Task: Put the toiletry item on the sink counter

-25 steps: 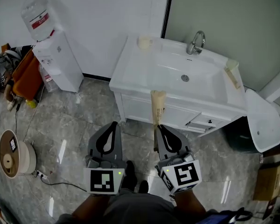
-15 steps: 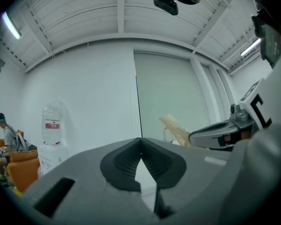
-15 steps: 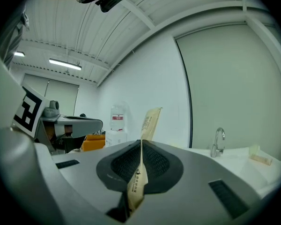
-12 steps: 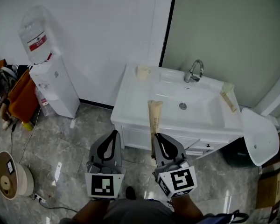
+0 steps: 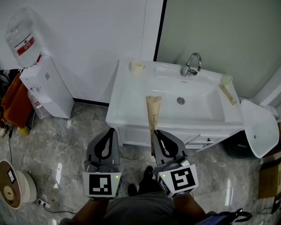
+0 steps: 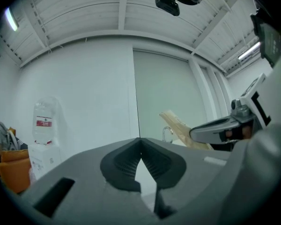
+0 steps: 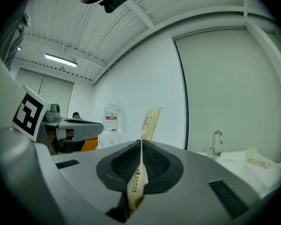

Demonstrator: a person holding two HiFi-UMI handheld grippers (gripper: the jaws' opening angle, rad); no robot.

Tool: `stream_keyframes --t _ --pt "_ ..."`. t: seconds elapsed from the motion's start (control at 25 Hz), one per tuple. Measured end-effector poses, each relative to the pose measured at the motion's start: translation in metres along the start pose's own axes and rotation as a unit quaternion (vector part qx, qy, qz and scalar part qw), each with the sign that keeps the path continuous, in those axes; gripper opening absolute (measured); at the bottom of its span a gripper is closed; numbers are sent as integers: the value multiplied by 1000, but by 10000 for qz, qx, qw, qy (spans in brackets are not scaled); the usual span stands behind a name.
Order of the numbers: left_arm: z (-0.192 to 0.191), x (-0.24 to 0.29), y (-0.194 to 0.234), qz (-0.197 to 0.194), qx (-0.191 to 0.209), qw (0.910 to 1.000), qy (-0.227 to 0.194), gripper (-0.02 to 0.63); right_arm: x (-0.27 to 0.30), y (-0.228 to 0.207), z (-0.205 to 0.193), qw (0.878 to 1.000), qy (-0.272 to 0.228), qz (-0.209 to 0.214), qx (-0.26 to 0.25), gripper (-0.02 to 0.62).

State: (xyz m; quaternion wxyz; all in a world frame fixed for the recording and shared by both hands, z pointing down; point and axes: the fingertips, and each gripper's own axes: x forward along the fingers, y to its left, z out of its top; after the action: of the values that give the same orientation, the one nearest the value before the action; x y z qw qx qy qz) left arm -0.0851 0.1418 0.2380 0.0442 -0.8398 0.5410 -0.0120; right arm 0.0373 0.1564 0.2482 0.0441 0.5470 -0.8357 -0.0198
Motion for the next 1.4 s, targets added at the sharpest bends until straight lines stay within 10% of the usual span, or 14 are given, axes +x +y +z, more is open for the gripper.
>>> stream_keyframes --t 0.64,1.4 --pt "-45 112 11 4 39 9979 650 11 94 -71 -42 9984 402 154 375 17" --pt "-6 222 51 894 259 9951 322 11 214 -150 3 9965 -111 813 172 17"
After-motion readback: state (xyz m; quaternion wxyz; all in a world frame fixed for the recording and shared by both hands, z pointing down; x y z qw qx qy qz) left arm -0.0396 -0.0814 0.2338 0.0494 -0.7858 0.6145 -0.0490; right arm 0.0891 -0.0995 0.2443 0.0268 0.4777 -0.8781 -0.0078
